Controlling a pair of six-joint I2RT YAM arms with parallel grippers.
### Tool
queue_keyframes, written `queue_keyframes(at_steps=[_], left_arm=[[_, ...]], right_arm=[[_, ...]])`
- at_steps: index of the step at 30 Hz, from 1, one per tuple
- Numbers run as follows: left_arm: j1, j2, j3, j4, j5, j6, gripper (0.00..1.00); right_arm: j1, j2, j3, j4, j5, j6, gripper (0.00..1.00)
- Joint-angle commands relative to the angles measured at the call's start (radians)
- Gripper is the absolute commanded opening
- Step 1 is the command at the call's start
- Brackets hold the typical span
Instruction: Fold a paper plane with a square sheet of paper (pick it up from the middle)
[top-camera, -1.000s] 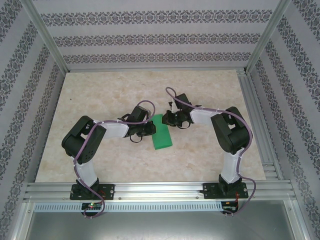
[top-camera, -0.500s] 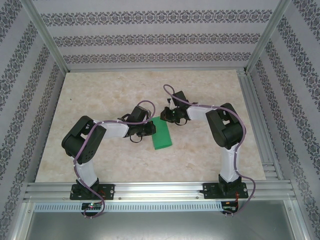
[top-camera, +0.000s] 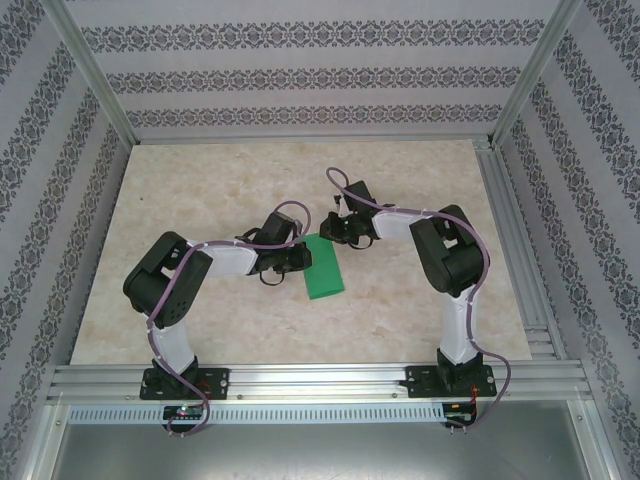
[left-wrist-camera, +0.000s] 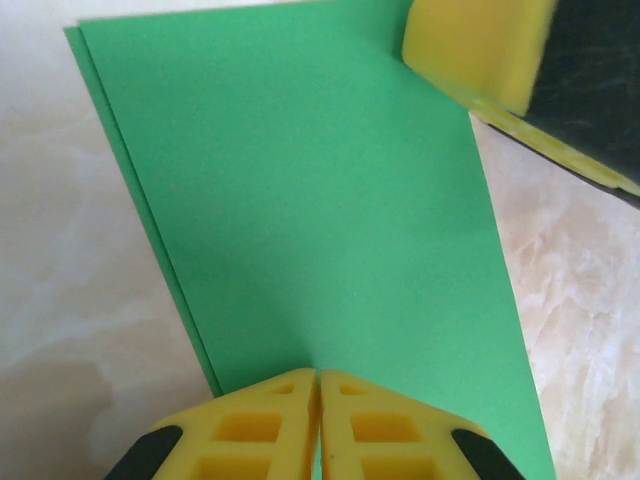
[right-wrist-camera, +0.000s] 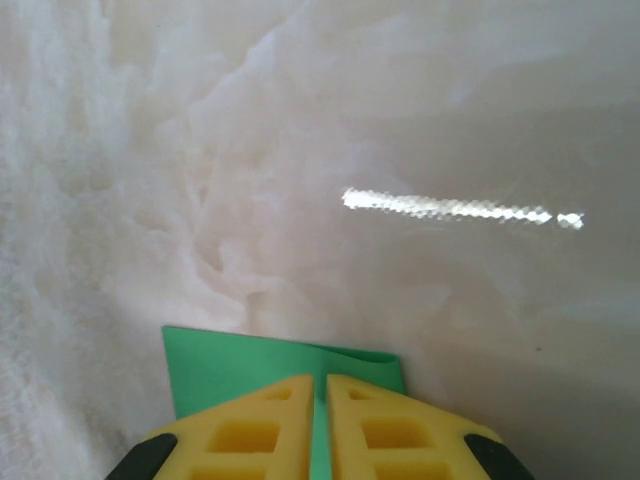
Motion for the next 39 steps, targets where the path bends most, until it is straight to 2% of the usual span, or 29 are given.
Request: queue_keyframes(at_steps=[1, 4, 11, 15, 26, 33, 39], left_arm=[[-0.012, 0.038, -0.048, -0.105, -0.042, 0.022, 0.11], [-0.012, 0.037, -0.049, -0.106, -0.042, 0.022, 0.12], [-0.012, 0.042, -0.045, -0.106, -0.04, 0.024, 0.12], [-0.013, 0.045, -0.044, -0.104, -0.04, 0.025, 0.11], [-0.012, 0.042, -0.043, -0.104, -0.046, 0.024, 0.12], [-0.012, 0.042, -0.031, -0.12, -0.051, 0.026, 0.12], [-0.012, 0.029, -0.016, -0.155, -0.063, 0.032, 0.12]], right_arm=[[-0.016, 0.043, 0.032, 0.003, 0.049, 0.001, 0.13], [-0.018, 0.036, 0.06, -0.029, 0.055, -0.004, 0.13], [-0.01, -0.112, 0.031, -0.021, 0.036, 0.001, 0.16], [0.003, -0.14, 0.011, -0.041, 0.035, 0.001, 0.16], [0.069, -0.236, -0.186, -0.091, -0.042, -0.011, 0.15], [0.068, -0.266, -0.269, -0.176, -0.01, -0.052, 0.15], [0.053, -0.263, -0.313, -0.174, -0.009, -0.068, 0.14]])
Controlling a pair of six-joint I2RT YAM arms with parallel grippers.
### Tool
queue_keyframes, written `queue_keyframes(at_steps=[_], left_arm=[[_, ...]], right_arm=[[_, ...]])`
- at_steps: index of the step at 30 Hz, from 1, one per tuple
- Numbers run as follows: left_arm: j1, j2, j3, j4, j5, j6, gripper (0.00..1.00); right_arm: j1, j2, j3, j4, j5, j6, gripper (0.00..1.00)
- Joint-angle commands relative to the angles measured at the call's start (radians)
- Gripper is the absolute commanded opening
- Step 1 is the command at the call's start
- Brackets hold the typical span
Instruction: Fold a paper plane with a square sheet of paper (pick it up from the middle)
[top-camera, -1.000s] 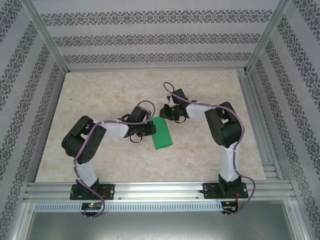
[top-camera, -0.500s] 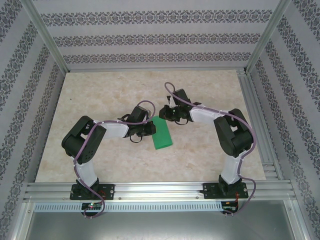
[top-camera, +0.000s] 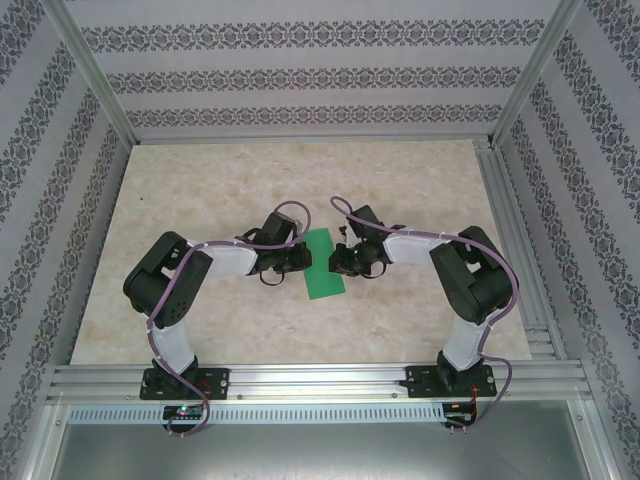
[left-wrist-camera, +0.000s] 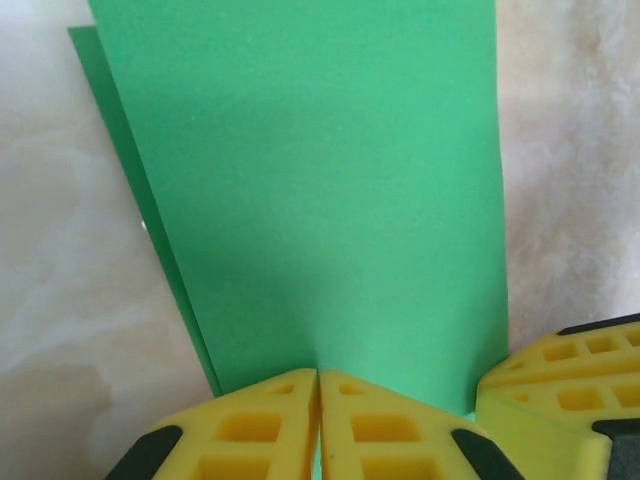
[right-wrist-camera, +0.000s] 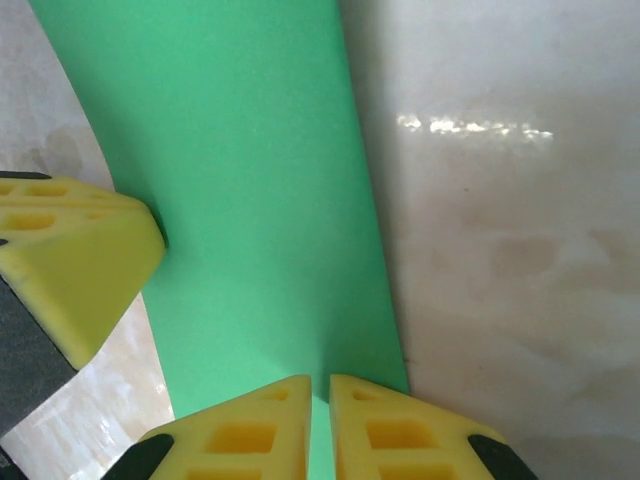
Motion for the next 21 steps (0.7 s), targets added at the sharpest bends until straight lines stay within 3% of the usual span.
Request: queue_keyframes(at_steps=[1, 10, 21], left_arm=[[-0.012, 0.024, -0.01, -0.165, -0.064, 0.031, 0.11], [-0.013, -0.056, 0.096, -0.051, 0.1, -0.004, 0.19], [-0.009, 0.028, 0.132, 0.051, 0.038, -0.058, 0.14]], right_arm=[[-0.014, -0.002, -0.028, -0.025, 0.014, -0.03, 0.14], [0.0, 0.041, -0.046, 0.082, -0.072, -0.009, 0.14], [0.068, 0.106, -0.042, 0.233, -0.157, 0.067, 0.13]])
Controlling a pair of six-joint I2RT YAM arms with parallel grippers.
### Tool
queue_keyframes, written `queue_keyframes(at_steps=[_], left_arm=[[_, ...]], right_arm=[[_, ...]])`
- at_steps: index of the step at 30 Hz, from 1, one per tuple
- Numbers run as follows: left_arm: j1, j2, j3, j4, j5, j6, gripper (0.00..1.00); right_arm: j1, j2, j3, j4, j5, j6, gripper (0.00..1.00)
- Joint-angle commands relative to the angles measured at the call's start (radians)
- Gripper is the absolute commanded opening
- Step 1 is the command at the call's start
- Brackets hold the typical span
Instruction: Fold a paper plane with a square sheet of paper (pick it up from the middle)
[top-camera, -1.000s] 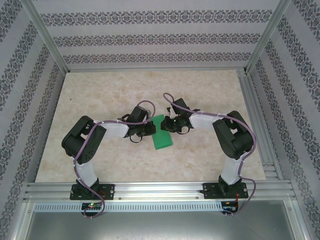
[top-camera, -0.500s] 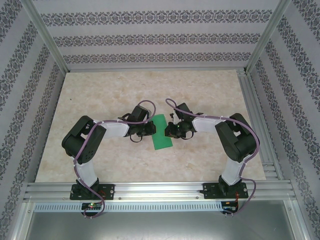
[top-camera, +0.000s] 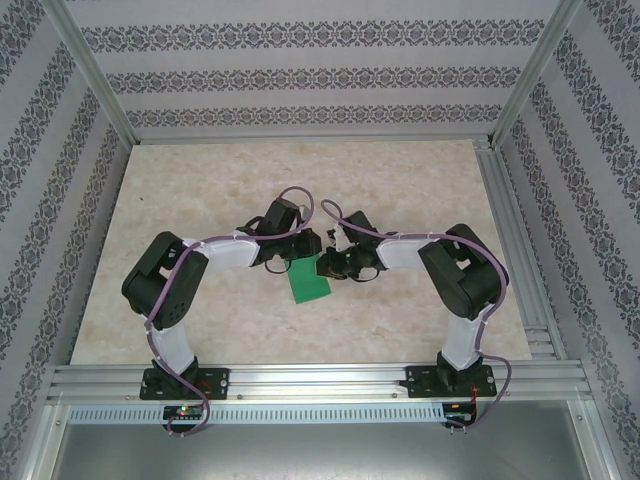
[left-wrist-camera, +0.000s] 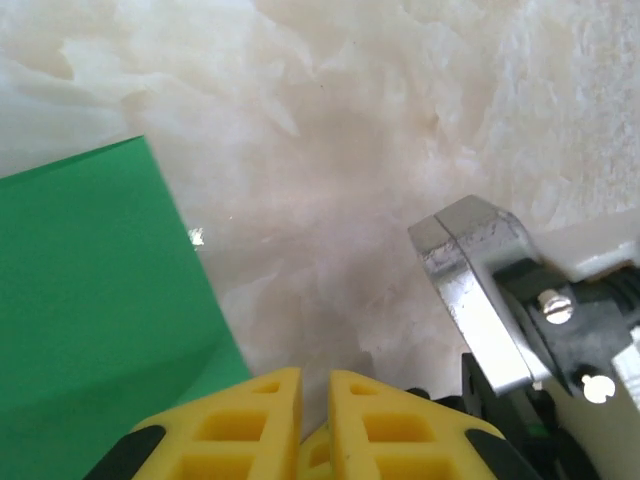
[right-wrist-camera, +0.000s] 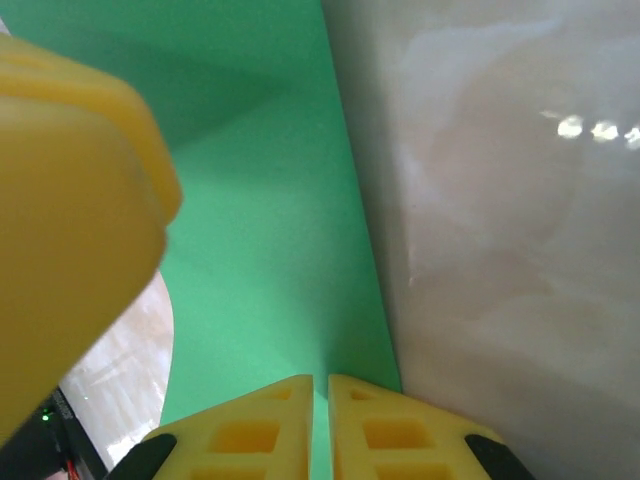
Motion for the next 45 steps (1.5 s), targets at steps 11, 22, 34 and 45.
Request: queue_keyframes(at_steps=[11, 22, 34, 45], left_arm=[[0.025, 0.119, 0.003, 0.095, -0.019, -0.043, 0.1], [0.031, 0.137, -0.053, 0.078, -0.061, -0.041, 0.09], [0.031, 0.147, -0.067, 0.105, -0.032, -0.039, 0.09], [0.03, 0.148, -0.07, 0.129, 0.0, -0.039, 0.09]], right_arm=[[0.019, 0.039, -0.021, -0.017, -0.002, 0.002, 0.13], [0.038, -0.048, -0.047, -0.231, -0.007, -0.077, 0.13], [0.05, -0.25, -0.125, -0.202, 0.033, -0.02, 0.15], [0.048, -0.09, 0.037, -0.181, 0.058, -0.026, 0.15]])
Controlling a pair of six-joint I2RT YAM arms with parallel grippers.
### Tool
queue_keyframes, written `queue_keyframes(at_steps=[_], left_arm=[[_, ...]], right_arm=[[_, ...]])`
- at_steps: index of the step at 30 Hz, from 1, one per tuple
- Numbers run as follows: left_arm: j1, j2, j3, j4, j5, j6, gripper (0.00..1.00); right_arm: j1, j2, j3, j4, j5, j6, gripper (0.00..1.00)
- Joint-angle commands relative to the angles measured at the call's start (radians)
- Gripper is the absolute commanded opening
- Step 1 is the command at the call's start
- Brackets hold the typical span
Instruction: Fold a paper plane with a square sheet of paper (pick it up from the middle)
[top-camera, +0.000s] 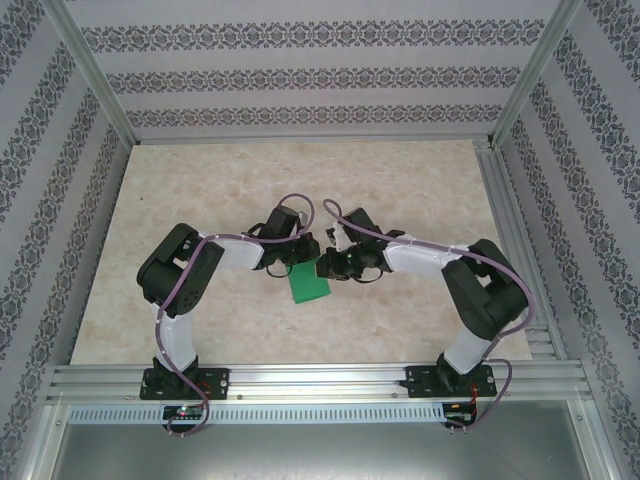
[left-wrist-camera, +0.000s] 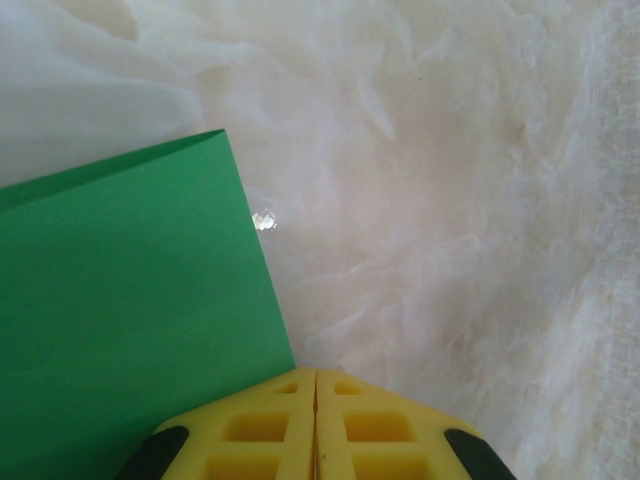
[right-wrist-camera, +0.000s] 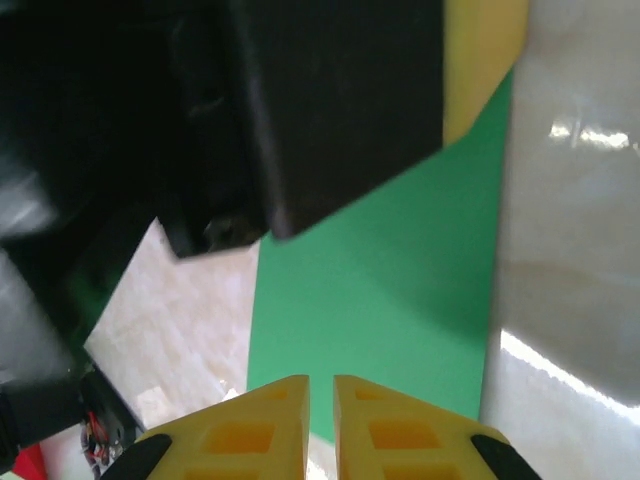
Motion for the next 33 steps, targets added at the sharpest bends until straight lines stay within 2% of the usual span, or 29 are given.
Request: queue_keyframes(at_steps=[1, 12, 22, 33], left_arm=[[0.01, 0.039, -0.029, -0.013, -0.008, 0.001, 0.09], [0.042, 0.044, 0.02, -0.049, 0.011, 0.073, 0.1], [0.123, 0.137, 0.16, -0.118, 0.048, 0.144, 0.11], [0.147, 0.18, 0.312, -0.215, 0.028, 0.186, 0.11]], right_arm=[[0.004, 0.068, 0.019, -0.007, 0.016, 0.001, 0.14], [0.004, 0.14, -0.078, -0.096, 0.072, -0.015, 0.14], [0.004, 0.153, -0.131, -0.12, 0.081, -0.021, 0.14], [0.006, 0.165, -0.149, -0.136, 0.102, -0.023, 0.13]])
